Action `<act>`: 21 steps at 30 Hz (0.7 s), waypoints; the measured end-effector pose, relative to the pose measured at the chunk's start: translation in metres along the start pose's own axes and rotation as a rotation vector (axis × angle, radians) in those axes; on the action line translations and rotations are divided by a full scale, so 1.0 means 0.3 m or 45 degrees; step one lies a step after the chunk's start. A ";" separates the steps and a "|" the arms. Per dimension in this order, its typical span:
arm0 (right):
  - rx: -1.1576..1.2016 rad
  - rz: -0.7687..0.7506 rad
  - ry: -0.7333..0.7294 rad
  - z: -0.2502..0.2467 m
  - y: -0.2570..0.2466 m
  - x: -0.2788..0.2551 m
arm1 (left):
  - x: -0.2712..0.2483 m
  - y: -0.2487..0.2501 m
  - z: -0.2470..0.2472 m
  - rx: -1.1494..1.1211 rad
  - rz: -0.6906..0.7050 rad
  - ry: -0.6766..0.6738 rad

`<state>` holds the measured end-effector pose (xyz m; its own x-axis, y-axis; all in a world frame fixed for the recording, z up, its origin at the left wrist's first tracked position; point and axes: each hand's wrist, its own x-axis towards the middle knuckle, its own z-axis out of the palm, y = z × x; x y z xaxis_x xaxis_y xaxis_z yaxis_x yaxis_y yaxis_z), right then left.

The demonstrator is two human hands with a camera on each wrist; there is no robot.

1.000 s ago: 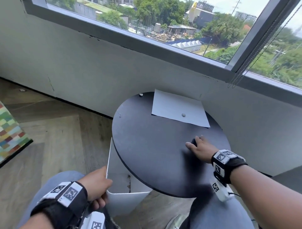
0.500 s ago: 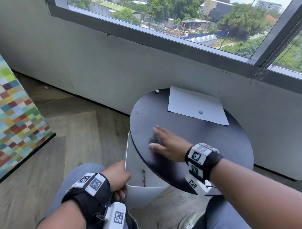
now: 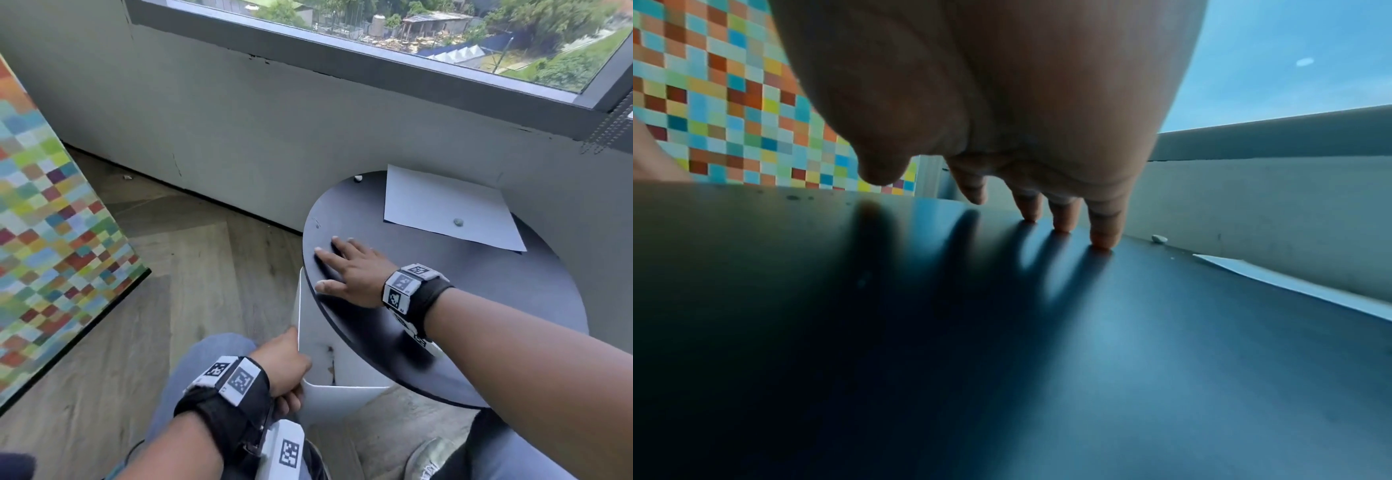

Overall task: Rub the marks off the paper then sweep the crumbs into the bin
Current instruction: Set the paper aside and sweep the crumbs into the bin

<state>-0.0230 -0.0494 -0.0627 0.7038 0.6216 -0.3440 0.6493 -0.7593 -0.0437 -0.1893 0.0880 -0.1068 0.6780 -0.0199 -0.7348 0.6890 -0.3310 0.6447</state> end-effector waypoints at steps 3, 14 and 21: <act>-0.003 0.039 -0.016 0.006 -0.011 0.010 | 0.004 -0.006 -0.002 0.011 -0.019 -0.007; 0.460 -0.238 -0.016 -0.058 0.037 -0.139 | -0.003 0.003 -0.008 0.086 0.035 -0.014; -0.024 -0.055 -0.174 0.028 0.028 -0.181 | -0.014 0.008 -0.012 0.080 0.013 0.001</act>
<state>-0.0582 -0.0912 -0.0522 0.6299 0.6206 -0.4669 0.6845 -0.7277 -0.0437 -0.1897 0.0905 -0.1013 0.6852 -0.0230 -0.7280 0.6645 -0.3896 0.6377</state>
